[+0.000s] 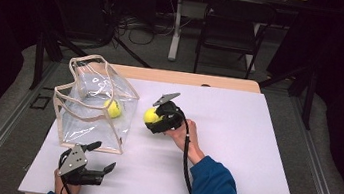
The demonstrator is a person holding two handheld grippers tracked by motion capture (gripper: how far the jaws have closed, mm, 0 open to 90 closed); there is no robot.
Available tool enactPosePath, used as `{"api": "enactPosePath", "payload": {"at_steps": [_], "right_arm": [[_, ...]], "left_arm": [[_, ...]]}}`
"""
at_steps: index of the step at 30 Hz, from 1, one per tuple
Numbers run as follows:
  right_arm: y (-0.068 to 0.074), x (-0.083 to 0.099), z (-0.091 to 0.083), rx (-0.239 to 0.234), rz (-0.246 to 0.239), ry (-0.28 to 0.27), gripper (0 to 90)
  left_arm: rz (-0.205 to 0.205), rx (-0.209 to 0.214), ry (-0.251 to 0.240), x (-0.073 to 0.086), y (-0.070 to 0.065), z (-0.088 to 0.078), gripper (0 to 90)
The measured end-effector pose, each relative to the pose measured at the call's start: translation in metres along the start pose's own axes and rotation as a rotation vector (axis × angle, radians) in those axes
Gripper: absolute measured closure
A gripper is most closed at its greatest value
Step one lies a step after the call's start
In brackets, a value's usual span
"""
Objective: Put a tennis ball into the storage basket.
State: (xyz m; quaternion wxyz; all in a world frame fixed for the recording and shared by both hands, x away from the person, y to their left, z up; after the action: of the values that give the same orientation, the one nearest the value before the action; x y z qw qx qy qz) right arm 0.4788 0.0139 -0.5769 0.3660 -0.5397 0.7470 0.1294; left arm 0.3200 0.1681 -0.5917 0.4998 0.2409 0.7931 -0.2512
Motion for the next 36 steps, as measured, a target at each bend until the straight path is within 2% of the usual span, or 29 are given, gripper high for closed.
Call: {"api": "enactPosePath", "payload": {"at_steps": [36], "right_arm": [[-0.008, -0.013, -0.038, 0.055, -0.018, -0.062, 26.7]], "left_arm": [[0.003, -0.003, -0.002, 0.000, 0.000, 0.000, 16.0]]}}
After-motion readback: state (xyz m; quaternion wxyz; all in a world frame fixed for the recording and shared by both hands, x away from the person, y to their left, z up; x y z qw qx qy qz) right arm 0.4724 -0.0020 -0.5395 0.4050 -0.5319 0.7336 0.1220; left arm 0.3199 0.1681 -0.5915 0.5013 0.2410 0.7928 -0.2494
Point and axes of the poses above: each handheld gripper's, and its own axes: z roughly forward along the jaws, x roughly out of its underside, y roughly to its left, the point moved 10 cm from there along z, roughly forward along the jaws, and after that the axes turned 15 degrees about -z, right-handed, at the moved point
